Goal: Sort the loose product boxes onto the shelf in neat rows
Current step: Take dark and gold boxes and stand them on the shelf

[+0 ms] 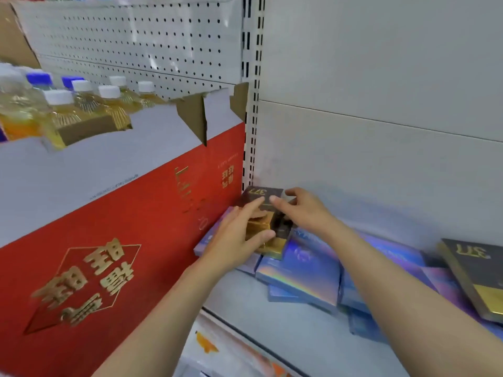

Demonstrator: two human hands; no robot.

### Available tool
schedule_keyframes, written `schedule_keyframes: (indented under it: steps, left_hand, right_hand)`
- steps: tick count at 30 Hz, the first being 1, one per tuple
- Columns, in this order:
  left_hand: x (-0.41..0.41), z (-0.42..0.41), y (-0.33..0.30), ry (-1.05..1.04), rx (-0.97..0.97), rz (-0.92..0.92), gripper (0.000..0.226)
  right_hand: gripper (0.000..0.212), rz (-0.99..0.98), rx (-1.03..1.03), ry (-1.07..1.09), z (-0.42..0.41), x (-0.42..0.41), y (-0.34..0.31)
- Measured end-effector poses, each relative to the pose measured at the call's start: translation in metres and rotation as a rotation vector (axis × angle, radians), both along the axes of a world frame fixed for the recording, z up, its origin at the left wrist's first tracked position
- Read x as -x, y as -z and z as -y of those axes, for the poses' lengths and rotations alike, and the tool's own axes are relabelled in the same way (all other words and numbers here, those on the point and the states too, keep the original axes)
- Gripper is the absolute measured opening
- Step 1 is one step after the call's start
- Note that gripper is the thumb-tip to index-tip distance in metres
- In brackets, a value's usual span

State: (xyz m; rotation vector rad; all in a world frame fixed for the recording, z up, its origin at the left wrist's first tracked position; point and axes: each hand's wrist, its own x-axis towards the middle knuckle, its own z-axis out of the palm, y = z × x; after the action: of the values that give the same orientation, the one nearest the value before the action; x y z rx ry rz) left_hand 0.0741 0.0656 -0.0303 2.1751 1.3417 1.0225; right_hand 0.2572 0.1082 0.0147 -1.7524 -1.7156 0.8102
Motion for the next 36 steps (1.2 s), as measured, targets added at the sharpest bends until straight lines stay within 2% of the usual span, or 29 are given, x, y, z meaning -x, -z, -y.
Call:
schedule_keyframes:
  steps: [4, 6, 8, 10, 12, 15, 18, 21, 23, 25, 27, 30, 34, 36]
  left_hand:
    - [0.006, 0.001, -0.010, 0.119, 0.053, 0.184, 0.047]
    - [0.009, -0.003, -0.013, 0.134, 0.032, 0.243, 0.045]
    - [0.012, -0.011, -0.012, 0.054, -0.031, 0.234, 0.047]
    - [0.015, -0.021, -0.007, -0.064, -0.011, 0.158, 0.057]
    - [0.013, -0.025, -0.004, -0.123, 0.111, 0.075, 0.072]
    - [0.006, -0.023, -0.001, -0.178, 0.288, 0.019, 0.081]
    - [0.003, -0.024, 0.002, -0.247, 0.345, -0.002, 0.091]
    - [0.004, -0.023, 0.003, -0.295, 0.333, 0.044, 0.110]
    - [0.003, -0.020, -0.001, -0.310, 0.322, 0.114, 0.118]
    - [0.002, -0.018, -0.007, -0.312, 0.287, 0.163, 0.112]
    - [0.002, -0.015, -0.012, -0.298, 0.222, 0.231, 0.089]
    - [-0.006, 0.000, -0.022, -0.227, 0.176, 0.395, 0.059]
    - [-0.033, 0.032, -0.040, -0.060, 0.137, 0.529, 0.052]
    - [-0.051, 0.048, -0.048, 0.030, 0.139, 0.575, 0.053]
  right_hand:
    - [0.066, -0.166, 0.043, 0.168, 0.001, 0.008, 0.006]
    - [0.063, -0.363, 0.079, 0.224, 0.004, 0.008, 0.008]
    - [0.044, -0.589, 0.088, 0.247, 0.011, 0.004, 0.001]
    - [0.022, -0.645, 0.030, 0.261, 0.020, -0.008, -0.012]
    - [0.016, -0.646, -0.068, 0.279, 0.028, -0.021, -0.022]
    - [0.028, -0.605, -0.165, 0.344, 0.039, -0.034, -0.027]
    - [0.050, -0.555, -0.209, 0.347, 0.053, -0.037, -0.026]
    - [0.085, -0.501, -0.262, 0.321, 0.068, -0.038, -0.023]
    - [0.090, -0.450, -0.290, 0.305, 0.075, -0.038, -0.023]
    - [0.076, -0.401, -0.313, 0.308, 0.082, -0.040, -0.023]
    - [0.063, -0.392, -0.329, 0.350, 0.091, -0.043, -0.024]
    - [0.054, -0.447, -0.382, 0.455, 0.108, -0.052, -0.028]
    - [0.050, -0.431, -0.469, 0.536, 0.141, -0.077, -0.033]
    - [0.060, -0.407, -0.494, 0.531, 0.167, -0.093, -0.038]
